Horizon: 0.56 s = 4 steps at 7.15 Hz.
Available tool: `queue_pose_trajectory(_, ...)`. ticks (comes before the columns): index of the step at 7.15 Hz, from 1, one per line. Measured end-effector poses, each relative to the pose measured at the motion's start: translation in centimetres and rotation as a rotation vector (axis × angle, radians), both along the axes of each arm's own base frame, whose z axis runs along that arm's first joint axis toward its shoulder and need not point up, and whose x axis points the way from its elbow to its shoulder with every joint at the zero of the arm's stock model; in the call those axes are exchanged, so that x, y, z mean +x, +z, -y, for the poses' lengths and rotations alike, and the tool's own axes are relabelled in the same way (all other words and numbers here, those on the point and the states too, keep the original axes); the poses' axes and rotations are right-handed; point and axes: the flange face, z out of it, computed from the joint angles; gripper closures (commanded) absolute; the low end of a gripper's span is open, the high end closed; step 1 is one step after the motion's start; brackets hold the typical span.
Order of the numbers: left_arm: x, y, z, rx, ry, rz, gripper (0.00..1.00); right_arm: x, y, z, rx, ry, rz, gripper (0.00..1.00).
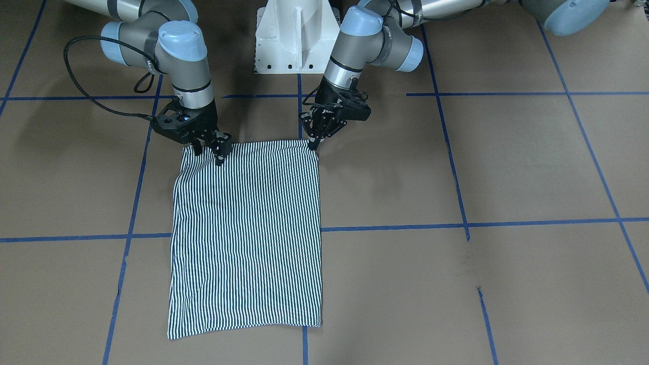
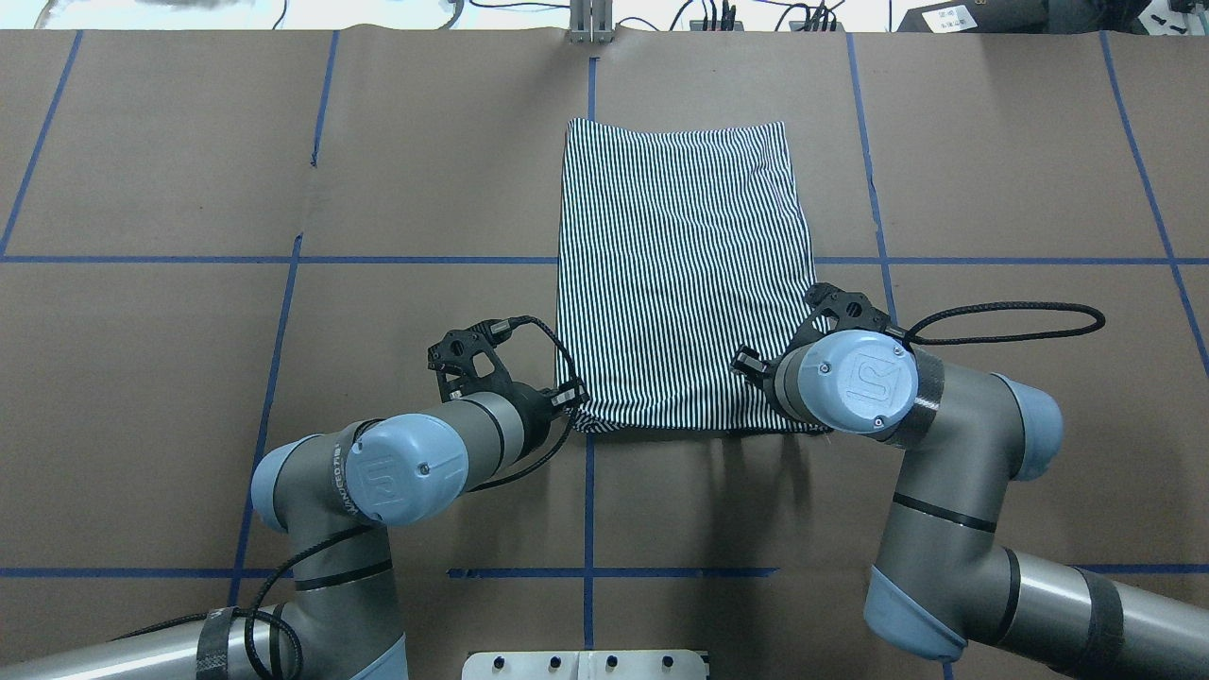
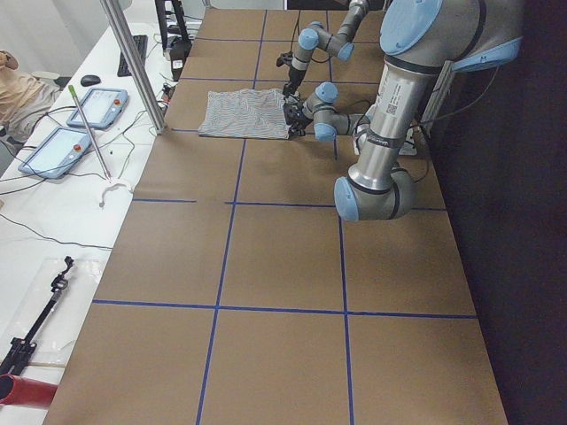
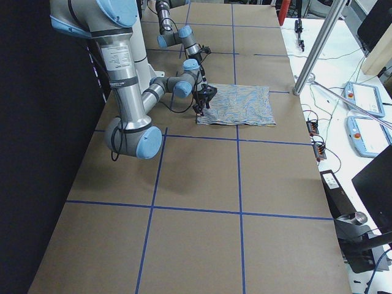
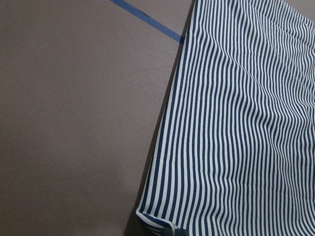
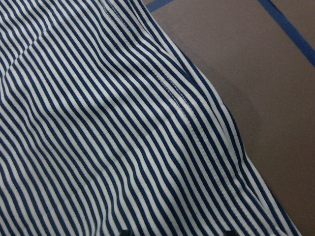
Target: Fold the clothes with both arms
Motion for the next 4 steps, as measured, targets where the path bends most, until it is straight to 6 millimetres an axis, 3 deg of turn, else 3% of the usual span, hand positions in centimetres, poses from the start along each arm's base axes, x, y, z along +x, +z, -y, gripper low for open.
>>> queue_pose_trajectory(2,-0.01,0.05,-0.02,0.0,0.0,0.001,1.0,-0.29,0.37,-0.11,-0.001,-0.004,-0.007,0.39)
queue_pose_trajectory(4,-0.01,0.08,-0.02,0.0,0.0,0.001,1.0,-0.83,1.08,-0.02,-0.006,-0.006,-0.022,0.49)
